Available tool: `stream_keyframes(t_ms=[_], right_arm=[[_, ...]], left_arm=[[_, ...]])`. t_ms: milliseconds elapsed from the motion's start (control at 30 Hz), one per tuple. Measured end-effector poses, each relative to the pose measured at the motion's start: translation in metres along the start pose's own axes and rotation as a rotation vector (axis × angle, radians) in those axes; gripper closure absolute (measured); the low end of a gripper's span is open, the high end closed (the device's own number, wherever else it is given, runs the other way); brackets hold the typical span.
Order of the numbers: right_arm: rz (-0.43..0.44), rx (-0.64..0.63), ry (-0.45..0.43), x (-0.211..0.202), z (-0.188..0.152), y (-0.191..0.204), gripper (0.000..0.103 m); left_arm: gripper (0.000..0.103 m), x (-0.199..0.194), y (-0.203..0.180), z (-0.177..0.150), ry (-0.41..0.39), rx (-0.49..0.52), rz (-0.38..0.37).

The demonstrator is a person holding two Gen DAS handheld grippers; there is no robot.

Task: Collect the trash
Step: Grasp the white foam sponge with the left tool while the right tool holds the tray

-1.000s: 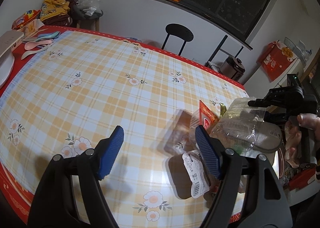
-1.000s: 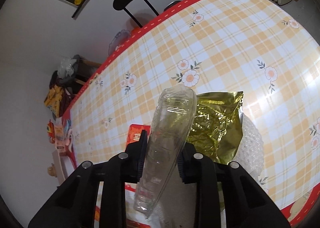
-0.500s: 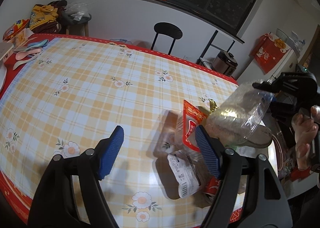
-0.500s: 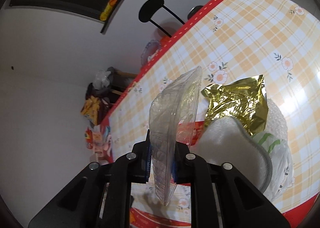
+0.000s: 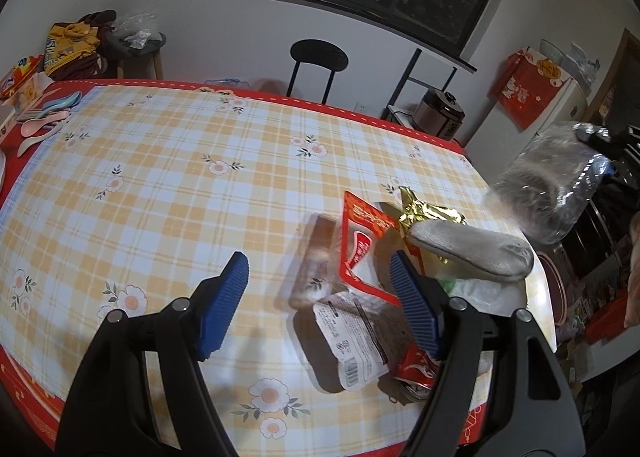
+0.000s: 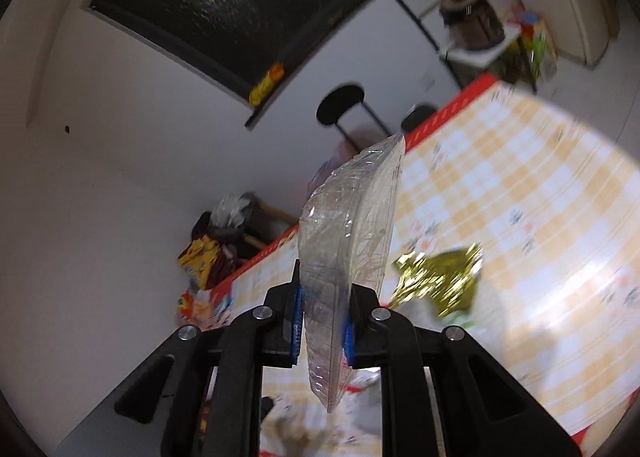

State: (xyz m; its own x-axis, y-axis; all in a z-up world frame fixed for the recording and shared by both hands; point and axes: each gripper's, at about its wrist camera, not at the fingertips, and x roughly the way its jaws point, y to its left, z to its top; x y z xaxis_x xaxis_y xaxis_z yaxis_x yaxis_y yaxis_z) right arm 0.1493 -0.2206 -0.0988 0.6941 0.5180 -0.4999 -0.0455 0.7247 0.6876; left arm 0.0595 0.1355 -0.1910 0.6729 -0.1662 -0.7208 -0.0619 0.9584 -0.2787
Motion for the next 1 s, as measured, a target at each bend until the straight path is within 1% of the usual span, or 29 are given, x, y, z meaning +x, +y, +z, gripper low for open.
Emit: stream_keyframes(t_ms=[67, 100, 167, 233, 300, 333, 367, 400, 533, 600, 733, 767, 867, 933, 1000], right_arm=[[-0.043, -0.043, -0.068, -0.025, 0.004, -0.006, 0.086], [-0.056, -0.055, -0.087, -0.033, 0.005, -0.009, 0.086], [-0.107, -0.09, -0.13, -0.052, 0.006, -0.018, 0.086], [-0.154, -0.115, -0.149, -0.063, 0.005, -0.028, 0.086], [-0.193, -0.112, -0.148, -0.071, 0.001, -0.043, 0.086], [-0.202, -0.102, -0.142, -0.072, -0.001, -0.05, 0.086], [-0.213, -0.09, -0.135, -0.073, -0.003, -0.057, 0.086], [-0.224, -0.08, -0.13, -0.075, -0.006, -0.064, 0.086], [-0.284, -0.05, -0.091, -0.073, -0.019, -0.095, 0.086], [-0.304, -0.043, -0.074, -0.071, -0.023, -0.106, 0.086], [-0.33, -0.018, -0.041, -0.069, -0.032, -0.128, 0.086], [-0.335, -0.016, -0.035, -0.069, -0.033, -0.131, 0.086], [-0.345, -0.009, -0.018, -0.07, -0.038, -0.139, 0.086], [-0.352, -0.005, -0.01, -0.07, -0.038, -0.145, 0.086], [-0.359, -0.003, 0.0, -0.071, -0.039, -0.151, 0.086]], left_arm=[[0.03, 0.002, -0.008, -0.001, 0.013, 0.011, -0.015], [0.03, 0.002, -0.012, -0.001, 0.017, 0.018, -0.023], [0.031, 0.004, -0.022, -0.001, 0.023, 0.034, -0.041], [0.031, 0.008, -0.035, 0.001, 0.036, 0.046, -0.073], [0.031, 0.013, -0.043, 0.003, 0.056, 0.03, -0.113], [0.031, 0.018, -0.047, 0.005, 0.076, 0.0, -0.152], [0.033, 0.022, -0.048, 0.007, 0.09, -0.023, -0.175], [0.037, 0.027, -0.051, 0.009, 0.112, -0.054, -0.2], [0.037, 0.06, -0.059, 0.02, 0.232, -0.208, -0.292], [0.037, 0.074, -0.066, 0.024, 0.266, -0.257, -0.323], [0.037, 0.102, -0.077, 0.026, 0.321, -0.334, -0.316], [0.037, 0.112, -0.076, 0.025, 0.344, -0.382, -0.313], [0.037, 0.134, -0.075, 0.021, 0.391, -0.48, -0.314], [0.037, 0.142, -0.074, 0.018, 0.403, -0.528, -0.315], [0.037, 0.148, -0.074, 0.018, 0.409, -0.563, -0.332]])
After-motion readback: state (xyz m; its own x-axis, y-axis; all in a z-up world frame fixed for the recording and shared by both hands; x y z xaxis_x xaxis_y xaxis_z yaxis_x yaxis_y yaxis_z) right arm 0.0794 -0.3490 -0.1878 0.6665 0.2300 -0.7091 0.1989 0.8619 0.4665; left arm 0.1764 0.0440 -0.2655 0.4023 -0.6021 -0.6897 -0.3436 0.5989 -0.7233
